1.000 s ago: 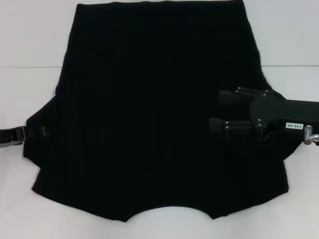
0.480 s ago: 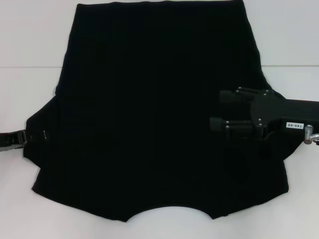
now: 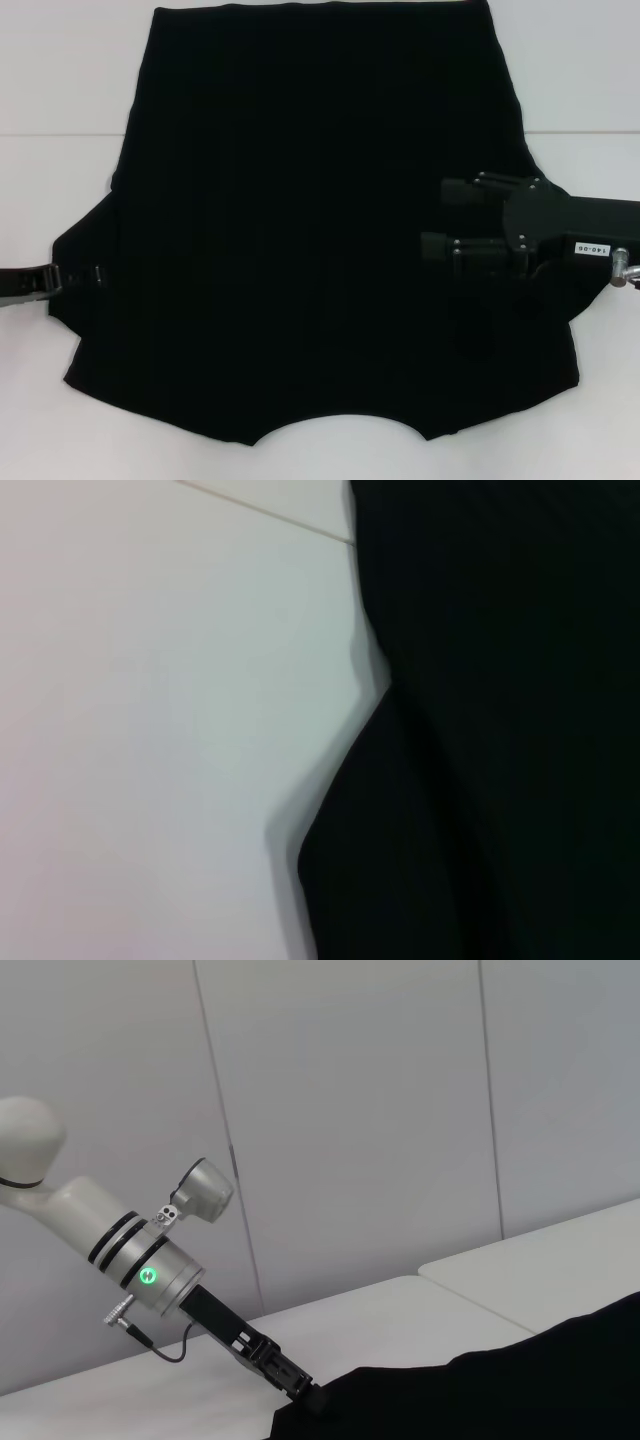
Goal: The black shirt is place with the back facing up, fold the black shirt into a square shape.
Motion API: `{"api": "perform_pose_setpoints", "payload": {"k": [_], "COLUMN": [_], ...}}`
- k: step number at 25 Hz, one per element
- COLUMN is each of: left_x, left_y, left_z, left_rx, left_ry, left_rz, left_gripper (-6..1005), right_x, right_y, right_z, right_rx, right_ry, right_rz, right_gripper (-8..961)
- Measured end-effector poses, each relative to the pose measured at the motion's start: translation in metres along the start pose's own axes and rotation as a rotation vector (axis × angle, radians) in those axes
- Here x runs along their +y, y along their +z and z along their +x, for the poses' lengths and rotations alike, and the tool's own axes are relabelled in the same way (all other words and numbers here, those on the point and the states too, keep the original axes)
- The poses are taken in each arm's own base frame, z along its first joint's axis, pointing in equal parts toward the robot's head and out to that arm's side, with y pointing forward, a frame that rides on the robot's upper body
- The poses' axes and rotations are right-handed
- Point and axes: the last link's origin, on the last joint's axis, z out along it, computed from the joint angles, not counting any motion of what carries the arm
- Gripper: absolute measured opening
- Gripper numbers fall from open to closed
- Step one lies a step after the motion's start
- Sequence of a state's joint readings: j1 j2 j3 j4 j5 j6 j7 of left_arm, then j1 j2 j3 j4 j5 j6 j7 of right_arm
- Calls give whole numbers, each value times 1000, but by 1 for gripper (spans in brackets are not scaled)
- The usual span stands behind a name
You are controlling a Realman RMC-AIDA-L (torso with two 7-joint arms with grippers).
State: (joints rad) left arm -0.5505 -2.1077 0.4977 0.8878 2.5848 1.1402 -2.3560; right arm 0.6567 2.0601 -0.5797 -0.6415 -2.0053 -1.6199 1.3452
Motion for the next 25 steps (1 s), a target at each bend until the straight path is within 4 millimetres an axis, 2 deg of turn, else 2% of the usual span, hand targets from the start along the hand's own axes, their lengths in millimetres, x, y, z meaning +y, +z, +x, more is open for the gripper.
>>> {"api": "perform_pose_setpoints", "payload": {"k": [11,16,22,24,25], "left_x": [2,3,2,2,1], "left_y": [0,0,0,0,1], "left_z": [5,6,6,7,7], "left_rx": [13,14,17,19,20], "left_ry": [20,31,53,67,75], "left_rz": [6,8,13,16,18], "left_gripper": [829,598,383,151,125], "right_x": [-1,-1,-2,-2,-2], "right_y": [-1,-1,-1,-1,-1], "right_z": [-1,-1,-2,-2,-2], "right_rx": [-4,-4,-6,-6,-6], "right_ry": [-2,-3,-4,-3,-4], "right_rz": [6,8,10,11,12], "right_gripper": [901,901,902,902,902]}}
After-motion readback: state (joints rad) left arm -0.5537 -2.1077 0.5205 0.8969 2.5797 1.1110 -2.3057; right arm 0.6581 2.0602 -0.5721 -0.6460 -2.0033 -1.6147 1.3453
